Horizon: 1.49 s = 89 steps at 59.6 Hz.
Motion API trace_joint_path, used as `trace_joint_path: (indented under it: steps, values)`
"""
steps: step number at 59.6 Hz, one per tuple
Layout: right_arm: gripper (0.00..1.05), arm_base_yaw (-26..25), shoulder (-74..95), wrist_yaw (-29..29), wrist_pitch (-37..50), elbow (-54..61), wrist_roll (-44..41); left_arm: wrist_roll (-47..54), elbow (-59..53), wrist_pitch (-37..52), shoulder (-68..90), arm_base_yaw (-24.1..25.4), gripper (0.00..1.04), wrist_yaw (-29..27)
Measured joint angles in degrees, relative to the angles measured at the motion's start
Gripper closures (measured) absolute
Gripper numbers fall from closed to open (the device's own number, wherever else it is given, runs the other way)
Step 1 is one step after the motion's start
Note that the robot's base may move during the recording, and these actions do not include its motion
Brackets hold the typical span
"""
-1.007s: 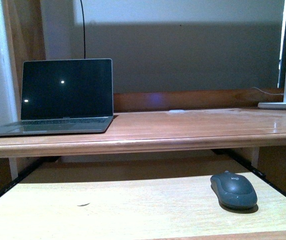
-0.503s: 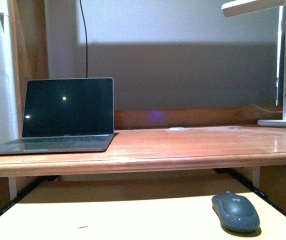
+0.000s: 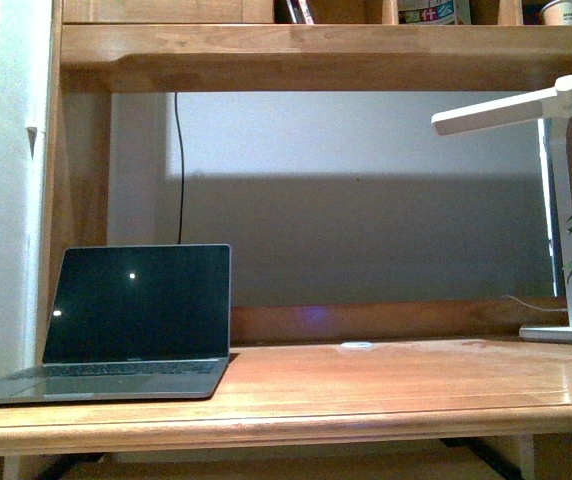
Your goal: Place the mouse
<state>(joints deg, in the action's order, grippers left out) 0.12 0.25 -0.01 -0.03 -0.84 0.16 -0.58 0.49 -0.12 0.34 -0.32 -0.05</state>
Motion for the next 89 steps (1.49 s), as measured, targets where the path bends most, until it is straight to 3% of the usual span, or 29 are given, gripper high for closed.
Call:
trace_joint_path:
  steps: [17,20,25,29,36,43,53,66,80,89]
  values:
    - [0.08,0.0,0.4,0.5,-0.8,-0.2,0.3,0.0,0.0,0.0,0.0,0.0,1.02,0.0]
    - [0.08,-0.2,3.4,2.1,-6.9,-2.2,2.6,0.0,0.0,0.0,0.0,0.0,0.92,0.0]
    - [0.08,0.6,7.4,5.7,-6.3,-2.9,3.7,0.0,0.0,0.0,0.0,0.0,0.76,0.0]
    - [0.08,3.2,14.4,8.4,-0.2,-6.5,5.4,0.0,0.0,0.0,0.0,0.0,0.58,0.0]
    - [0.08,7.6,34.3,12.5,18.1,-17.9,5.3,0.0,0.0,0.0,0.0,0.0,0.27,0.0]
    - [0.08,10.6,48.4,12.8,25.0,-26.8,3.4,0.0,0.0,0.0,0.0,0.0,0.07,0.0]
    - [0.08,13.7,64.5,11.5,23.7,-38.3,0.3,0.1,0.0,0.0,0.0,0.0,0.08,0.0]
    - [0.08,17.4,74.0,9.9,9.6,-51.4,-1.7,0.1,0.0,0.0,0.0,0.0,0.08,0.0]
    - [0.08,21.3,74.6,9.7,0.6,-53.0,-2.8,0.1,0.0,0.0,0.0,0.0,0.08,0.0]
    - [0.08,23.8,77.6,12.5,0.0,-53.2,-4.3,0.1,0.0,0.0,0.0,0.0,0.08,0.0]
